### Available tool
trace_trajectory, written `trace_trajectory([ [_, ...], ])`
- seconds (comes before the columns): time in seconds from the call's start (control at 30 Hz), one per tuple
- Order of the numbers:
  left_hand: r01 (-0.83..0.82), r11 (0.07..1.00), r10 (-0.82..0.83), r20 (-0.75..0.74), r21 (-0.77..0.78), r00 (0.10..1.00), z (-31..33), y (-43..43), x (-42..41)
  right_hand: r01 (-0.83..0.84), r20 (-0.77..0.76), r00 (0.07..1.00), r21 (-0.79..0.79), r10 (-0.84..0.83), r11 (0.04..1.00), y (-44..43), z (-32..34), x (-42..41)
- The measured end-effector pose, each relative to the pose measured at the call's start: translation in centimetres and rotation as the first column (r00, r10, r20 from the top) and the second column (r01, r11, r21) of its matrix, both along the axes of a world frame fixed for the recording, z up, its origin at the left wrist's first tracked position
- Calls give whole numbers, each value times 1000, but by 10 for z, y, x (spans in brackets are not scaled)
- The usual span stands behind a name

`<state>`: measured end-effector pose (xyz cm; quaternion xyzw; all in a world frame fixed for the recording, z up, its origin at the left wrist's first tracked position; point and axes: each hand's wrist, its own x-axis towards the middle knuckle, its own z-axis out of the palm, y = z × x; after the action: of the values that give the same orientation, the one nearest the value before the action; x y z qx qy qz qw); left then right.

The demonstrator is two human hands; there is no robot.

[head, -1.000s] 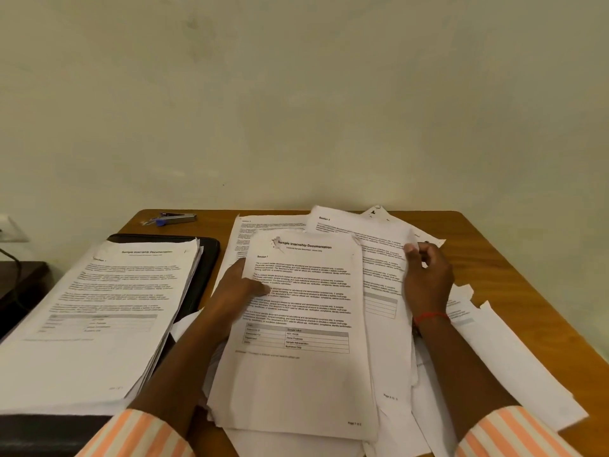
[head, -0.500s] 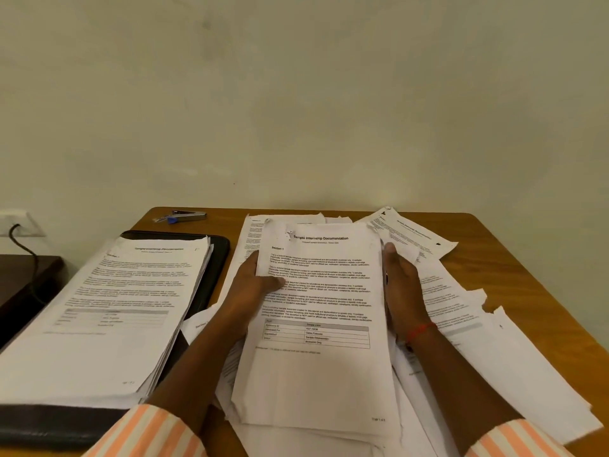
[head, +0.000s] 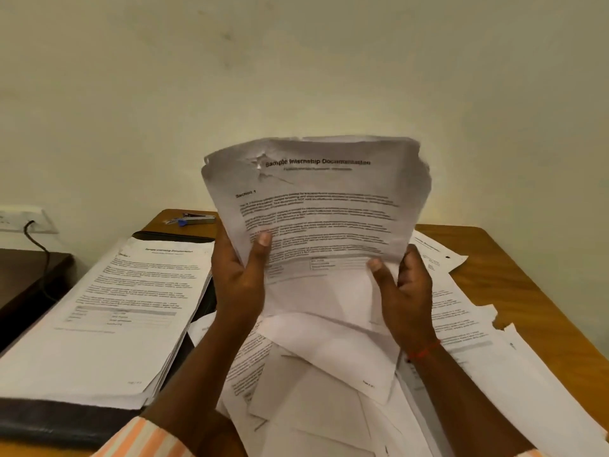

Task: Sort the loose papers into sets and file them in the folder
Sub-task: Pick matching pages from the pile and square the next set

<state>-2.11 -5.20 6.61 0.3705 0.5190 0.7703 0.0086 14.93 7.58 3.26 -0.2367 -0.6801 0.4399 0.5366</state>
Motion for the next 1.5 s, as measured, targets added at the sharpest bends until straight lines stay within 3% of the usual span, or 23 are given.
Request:
trace_trajectory([
  [0.27,53,988,-52,10,-147,999,-17,8,2,-42,180,982,-93,59,995,5,-26,-2],
  [0.4,-2,977,-12,-63,-214,998,-26,11,0,-45,123,990,-146,63,988,4,-26,-4],
  [0.57,-22,922,-5,-70,-387,998,-29,12,-20,-117,279,948,-145,155,982,8,-24,-3],
  [0.67,86,863,-46,93,-497,995,-20,8,-41,94,345,935,-29,-78,995,16,-17,4],
  [0.7,148,836,-78,153,-528,985,-21,7,-49,227,491,841,63,-228,972,25,-16,10],
  [0.73,208,806,-103,214,-555,971,-24,7,-55,340,668,651,167,-360,925,32,-16,16],
  [0.77,262,772,-117,275,-580,954,-31,7,-60,402,801,444,221,-401,888,38,-17,24],
  [0.8,309,739,-123,331,-599,936,-37,8,-63,425,873,318,217,-370,879,44,-17,30],
  [0.83,342,704,-120,370,-623,921,-46,9,-65,424,907,274,183,-318,887,47,-17,35],
  [0.97,368,617,-140,362,-696,921,-64,13,-65,335,906,402,-12,-131,942,44,-15,37],
  [1.07,337,588,-149,311,-735,939,-63,14,-59,293,857,508,-82,-82,953,43,-22,28],
  [1.23,337,591,-161,302,-733,940,-60,12,-58,374,649,731,-123,-210,919,59,-33,31],
  [1.5,406,570,-194,363,-714,911,-56,10,-65,449,448,834,-210,-323,868,85,-38,50],
])
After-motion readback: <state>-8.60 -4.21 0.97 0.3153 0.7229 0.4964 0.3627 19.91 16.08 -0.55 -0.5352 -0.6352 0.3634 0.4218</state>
